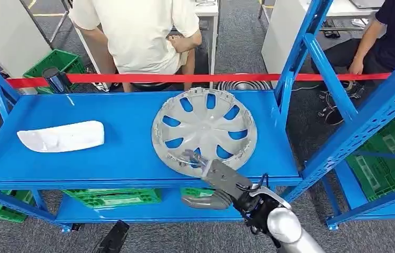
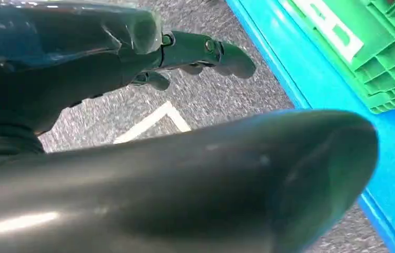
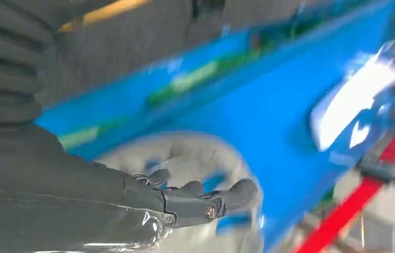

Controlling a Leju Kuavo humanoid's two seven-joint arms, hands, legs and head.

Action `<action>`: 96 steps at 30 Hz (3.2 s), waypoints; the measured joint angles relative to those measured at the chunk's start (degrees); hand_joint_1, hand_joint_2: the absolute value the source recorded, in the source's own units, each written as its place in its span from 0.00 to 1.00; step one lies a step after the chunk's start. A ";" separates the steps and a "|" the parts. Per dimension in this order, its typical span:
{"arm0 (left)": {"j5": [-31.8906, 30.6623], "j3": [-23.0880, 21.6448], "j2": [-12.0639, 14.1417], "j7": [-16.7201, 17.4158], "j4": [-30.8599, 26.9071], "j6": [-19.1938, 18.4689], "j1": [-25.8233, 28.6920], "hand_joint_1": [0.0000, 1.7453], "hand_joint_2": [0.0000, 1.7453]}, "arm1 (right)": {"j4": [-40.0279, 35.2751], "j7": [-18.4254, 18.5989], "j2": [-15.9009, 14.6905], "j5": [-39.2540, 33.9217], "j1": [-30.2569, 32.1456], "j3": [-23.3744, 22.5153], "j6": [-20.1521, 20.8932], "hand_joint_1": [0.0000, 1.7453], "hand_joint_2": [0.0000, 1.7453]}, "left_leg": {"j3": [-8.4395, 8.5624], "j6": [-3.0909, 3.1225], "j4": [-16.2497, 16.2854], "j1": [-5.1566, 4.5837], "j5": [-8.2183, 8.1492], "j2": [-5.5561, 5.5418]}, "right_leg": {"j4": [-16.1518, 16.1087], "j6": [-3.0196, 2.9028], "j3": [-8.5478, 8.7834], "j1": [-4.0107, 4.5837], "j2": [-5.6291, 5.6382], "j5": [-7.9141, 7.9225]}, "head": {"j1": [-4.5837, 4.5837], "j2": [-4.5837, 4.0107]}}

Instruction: Take the parts from the cabinet and place them on the table.

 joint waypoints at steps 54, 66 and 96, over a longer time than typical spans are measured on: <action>-0.74 -4.04 -0.48 3.15 0.20 0.41 -3.09 0.00 0.00 | 21.56 0.59 0.24 49.96 -15.91 21.67 -15.13 0.00 1.00 | 0.02 1.46 -0.28 -0.79 0.12 0.54 | 7.57 -3.64 -3.53 1.60 0.49 -3.49 | -0.15 0.00; -2.56 -4.92 -0.59 5.09 0.22 -0.57 -4.10 0.00 0.00 | 26.54 1.29 0.85 47.14 -18.60 28.74 -1.07 0.00 1.00 | -0.50 0.02 0.84 -1.35 -0.57 0.21 | -0.33 -3.82 -0.18 1.83 0.43 0.88 | -0.24 0.00; -5.53 -4.87 0.07 4.83 0.15 -1.25 -5.35 0.00 0.00 | 27.37 1.07 0.90 39.75 -22.03 31.85 1.94 1.00 1.00 | 0.70 -0.16 -0.08 -1.20 -0.35 0.39 | -1.02 -3.76 0.92 2.15 0.41 0.84 | -0.35 0.00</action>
